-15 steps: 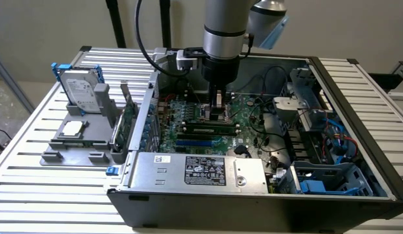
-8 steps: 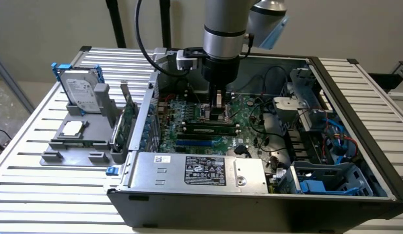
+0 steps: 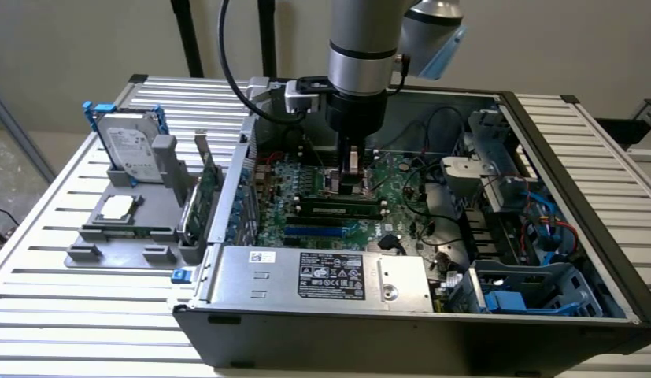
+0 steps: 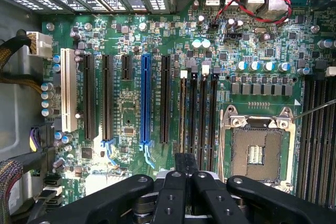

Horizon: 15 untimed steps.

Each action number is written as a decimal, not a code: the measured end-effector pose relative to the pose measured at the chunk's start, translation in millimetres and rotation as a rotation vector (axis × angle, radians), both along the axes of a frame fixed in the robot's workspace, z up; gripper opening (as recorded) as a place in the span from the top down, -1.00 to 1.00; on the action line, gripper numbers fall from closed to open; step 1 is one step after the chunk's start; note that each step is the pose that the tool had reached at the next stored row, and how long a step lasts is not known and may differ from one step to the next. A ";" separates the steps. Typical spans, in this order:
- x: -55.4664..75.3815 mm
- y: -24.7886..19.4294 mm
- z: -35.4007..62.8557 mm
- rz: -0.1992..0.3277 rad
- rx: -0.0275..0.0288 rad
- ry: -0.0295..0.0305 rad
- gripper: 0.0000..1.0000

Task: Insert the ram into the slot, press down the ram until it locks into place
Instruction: 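Press down the ram until it locks into place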

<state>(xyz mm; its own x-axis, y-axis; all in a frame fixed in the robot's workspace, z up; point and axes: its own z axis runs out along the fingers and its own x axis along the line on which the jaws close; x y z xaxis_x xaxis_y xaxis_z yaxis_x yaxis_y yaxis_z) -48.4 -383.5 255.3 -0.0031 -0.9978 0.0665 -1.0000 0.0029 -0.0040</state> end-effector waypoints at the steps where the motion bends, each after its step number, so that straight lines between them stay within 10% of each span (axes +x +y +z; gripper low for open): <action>1: 0.0 0.0 0.0 0.000 0.0000 0.0000 0.79; 15: 0.0 0.0 0.0 0.000 0.0000 0.0000 0.79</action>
<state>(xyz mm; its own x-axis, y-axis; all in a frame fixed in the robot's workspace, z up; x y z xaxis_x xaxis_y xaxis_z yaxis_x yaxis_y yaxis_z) -48.4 -383.6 255.3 -0.0031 -0.9978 0.0665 -1.0000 0.0029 -0.0040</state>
